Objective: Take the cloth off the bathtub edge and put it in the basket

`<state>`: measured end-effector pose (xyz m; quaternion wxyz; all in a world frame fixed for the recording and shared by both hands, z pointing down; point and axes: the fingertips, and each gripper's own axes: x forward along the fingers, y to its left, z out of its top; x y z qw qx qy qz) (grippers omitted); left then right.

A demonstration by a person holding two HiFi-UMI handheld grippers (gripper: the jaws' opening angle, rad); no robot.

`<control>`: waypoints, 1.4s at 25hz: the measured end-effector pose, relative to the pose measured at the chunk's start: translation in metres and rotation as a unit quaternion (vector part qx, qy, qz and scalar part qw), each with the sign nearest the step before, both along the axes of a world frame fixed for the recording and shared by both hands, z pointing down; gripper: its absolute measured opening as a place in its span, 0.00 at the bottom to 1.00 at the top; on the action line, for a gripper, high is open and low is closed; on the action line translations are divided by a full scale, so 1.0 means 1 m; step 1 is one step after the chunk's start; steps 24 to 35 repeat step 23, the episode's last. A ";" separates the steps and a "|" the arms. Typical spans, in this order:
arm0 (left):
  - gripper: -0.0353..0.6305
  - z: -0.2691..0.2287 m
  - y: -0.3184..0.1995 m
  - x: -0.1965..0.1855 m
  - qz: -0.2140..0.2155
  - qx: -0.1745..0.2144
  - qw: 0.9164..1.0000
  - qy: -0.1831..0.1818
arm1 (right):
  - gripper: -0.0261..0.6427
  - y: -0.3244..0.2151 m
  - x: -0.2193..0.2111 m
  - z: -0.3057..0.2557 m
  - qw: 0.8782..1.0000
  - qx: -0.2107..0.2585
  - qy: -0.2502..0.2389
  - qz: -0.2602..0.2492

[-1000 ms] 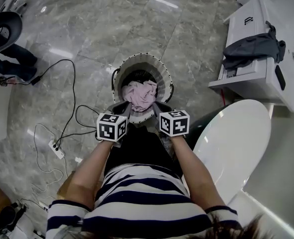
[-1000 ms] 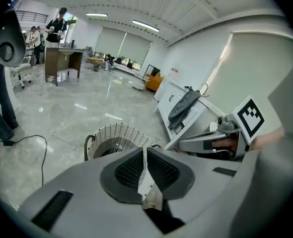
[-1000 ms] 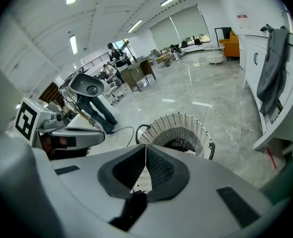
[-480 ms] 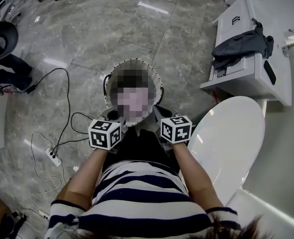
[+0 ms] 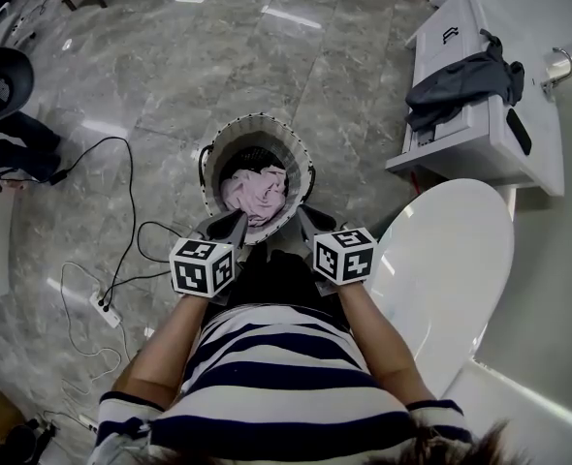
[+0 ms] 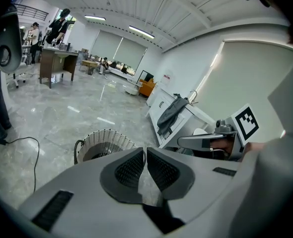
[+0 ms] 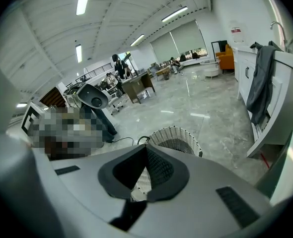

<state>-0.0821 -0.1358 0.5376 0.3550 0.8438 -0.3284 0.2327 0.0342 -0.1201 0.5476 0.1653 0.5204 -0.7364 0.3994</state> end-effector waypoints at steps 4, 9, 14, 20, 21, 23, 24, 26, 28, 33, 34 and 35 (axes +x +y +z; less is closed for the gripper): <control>0.11 -0.006 0.002 -0.002 -0.001 0.004 1.000 0.001 | 0.08 0.004 0.002 -0.002 1.000 -0.001 -0.005 0.011; 0.11 -0.012 0.002 -0.010 -0.012 0.011 1.000 -0.002 | 0.08 0.006 0.002 -0.003 1.000 -0.003 -0.001 0.011; 0.11 -0.012 0.008 -0.017 -0.015 0.010 1.000 -0.001 | 0.08 0.010 -0.001 -0.001 1.000 -0.007 0.000 0.016; 0.11 -0.011 0.015 -0.022 -0.016 0.009 1.000 0.002 | 0.08 0.017 -0.006 0.002 1.000 -0.013 0.002 0.017; 0.11 -0.011 0.015 -0.023 -0.015 0.009 1.000 0.003 | 0.08 0.018 -0.007 0.002 1.000 -0.013 0.003 0.018; 0.11 -0.011 0.016 -0.024 -0.014 0.009 1.000 0.003 | 0.08 0.018 -0.008 0.003 1.000 -0.014 0.004 0.021; 0.11 -0.011 0.016 -0.024 -0.014 0.009 1.000 0.003 | 0.08 0.018 -0.008 0.003 1.000 -0.014 0.004 0.021; 0.11 -0.011 0.016 -0.024 -0.014 0.009 1.000 0.003 | 0.08 0.018 -0.008 0.003 1.000 -0.014 0.004 0.021; 0.11 -0.011 0.016 -0.024 -0.014 0.009 1.000 0.003 | 0.08 0.018 -0.008 0.003 1.000 -0.014 0.004 0.021; 0.11 -0.011 0.016 -0.024 -0.014 0.009 1.000 0.003 | 0.08 0.018 -0.008 0.003 1.000 -0.014 0.004 0.021; 0.11 -0.011 0.016 -0.024 -0.014 0.009 1.000 0.003 | 0.08 0.018 -0.008 0.003 1.000 -0.014 0.004 0.021; 0.11 -0.011 0.016 -0.024 -0.014 0.009 1.000 0.003 | 0.08 0.018 -0.008 0.003 1.000 -0.014 0.004 0.021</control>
